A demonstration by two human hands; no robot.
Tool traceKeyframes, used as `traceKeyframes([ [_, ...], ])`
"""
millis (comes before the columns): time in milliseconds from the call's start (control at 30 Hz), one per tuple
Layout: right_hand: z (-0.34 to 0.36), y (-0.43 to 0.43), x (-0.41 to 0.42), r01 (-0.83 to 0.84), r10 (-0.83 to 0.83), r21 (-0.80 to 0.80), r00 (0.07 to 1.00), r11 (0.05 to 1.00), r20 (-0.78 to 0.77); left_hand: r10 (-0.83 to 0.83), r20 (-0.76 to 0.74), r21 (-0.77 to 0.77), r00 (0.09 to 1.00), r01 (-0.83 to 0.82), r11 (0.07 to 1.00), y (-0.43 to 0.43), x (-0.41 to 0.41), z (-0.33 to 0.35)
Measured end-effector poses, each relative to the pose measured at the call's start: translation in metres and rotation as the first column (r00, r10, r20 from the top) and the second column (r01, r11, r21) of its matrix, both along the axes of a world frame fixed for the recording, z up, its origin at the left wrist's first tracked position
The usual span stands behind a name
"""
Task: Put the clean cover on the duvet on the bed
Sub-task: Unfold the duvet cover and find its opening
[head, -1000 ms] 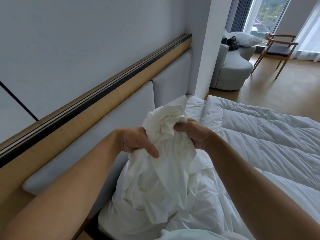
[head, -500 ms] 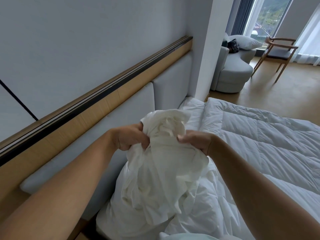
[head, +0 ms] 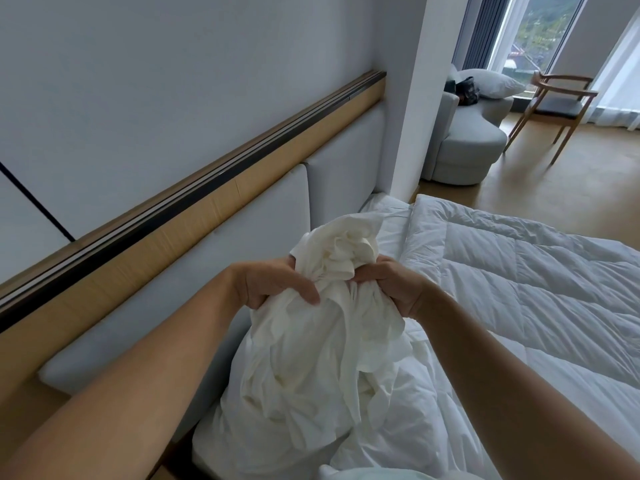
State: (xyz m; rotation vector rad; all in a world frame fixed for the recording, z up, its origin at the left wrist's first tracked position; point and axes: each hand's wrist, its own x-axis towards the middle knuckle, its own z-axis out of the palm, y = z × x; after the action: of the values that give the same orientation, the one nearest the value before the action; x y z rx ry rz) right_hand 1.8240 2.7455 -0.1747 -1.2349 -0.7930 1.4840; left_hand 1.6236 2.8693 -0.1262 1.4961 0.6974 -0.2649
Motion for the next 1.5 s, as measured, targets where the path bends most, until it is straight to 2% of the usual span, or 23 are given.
traceKeyframes([
  [100,0.003,0.005,-0.002,0.071,-0.071,0.015,0.997,0.997,0.017,-0.113,-0.035,0.037,0.993,0.115,0.993,-0.002,-0.001,-0.002],
  [200,0.005,0.008,-0.002,0.124,-0.124,0.021,0.992,0.992,0.018,-0.145,-0.078,0.081,0.986,0.152,0.985,-0.005,-0.002,-0.001],
  [367,0.011,0.012,0.006,0.163,-0.163,0.007,0.986,0.987,0.044,0.011,0.016,0.084,1.000,-0.013,0.996,-0.009,0.000,-0.005],
  [433,0.011,0.008,0.012,0.090,-0.088,-0.037,0.995,0.995,0.050,0.105,0.076,0.095,0.991,-0.112,0.989,-0.005,0.000,-0.004],
  [500,0.011,0.002,0.015,-0.084,0.087,-0.103,0.996,0.991,0.031,0.176,0.163,0.074,0.971,-0.190,0.979,0.000,0.000,-0.003],
  [600,0.011,-0.005,0.012,-0.368,0.393,-0.193,0.912,0.910,0.116,0.212,0.272,0.082,0.939,-0.242,0.967,0.003,0.003,-0.003],
  [667,0.012,-0.007,0.008,-0.432,0.459,-0.200,0.880,0.879,0.118,0.222,0.303,0.113,0.927,-0.266,0.957,0.003,0.005,-0.005],
  [767,0.011,-0.008,0.008,-0.305,0.308,-0.114,0.951,0.945,0.009,0.255,0.299,0.126,0.920,-0.303,0.945,0.003,0.006,-0.005],
  [867,0.009,-0.008,0.011,-0.149,0.150,-0.090,0.989,0.985,0.007,0.223,0.276,0.084,0.935,-0.254,0.963,0.003,0.005,-0.004],
  [933,0.010,-0.006,0.012,-0.072,0.073,-0.079,0.997,0.994,0.010,0.160,0.189,0.066,0.969,-0.175,0.982,0.002,0.004,-0.002],
  [1033,0.009,0.000,0.010,0.070,-0.071,-0.019,0.997,0.997,-0.012,-0.029,-0.011,0.082,1.000,0.029,0.996,-0.004,0.002,0.000],
  [1133,0.009,0.005,0.004,0.101,-0.101,0.037,0.995,0.994,-0.003,-0.131,-0.071,0.061,0.989,0.135,0.989,-0.010,0.000,-0.003],
  [1267,0.012,0.008,0.002,0.092,-0.093,0.072,0.996,0.993,0.002,-0.073,-0.003,0.010,0.997,0.073,0.997,-0.013,-0.004,-0.006],
  [1367,0.015,0.003,0.006,0.013,-0.015,0.053,0.999,0.999,0.043,0.066,0.011,0.039,0.998,-0.066,0.997,-0.011,-0.004,-0.004],
  [1433,0.020,-0.001,0.003,-0.140,0.139,0.007,0.988,0.990,0.068,0.163,0.115,0.067,0.980,-0.171,0.983,-0.009,-0.001,-0.002],
  [1500,0.024,-0.004,-0.003,-0.327,0.330,-0.051,0.941,0.944,0.069,0.214,0.232,0.066,0.949,-0.235,0.970,-0.008,0.004,-0.001],
])
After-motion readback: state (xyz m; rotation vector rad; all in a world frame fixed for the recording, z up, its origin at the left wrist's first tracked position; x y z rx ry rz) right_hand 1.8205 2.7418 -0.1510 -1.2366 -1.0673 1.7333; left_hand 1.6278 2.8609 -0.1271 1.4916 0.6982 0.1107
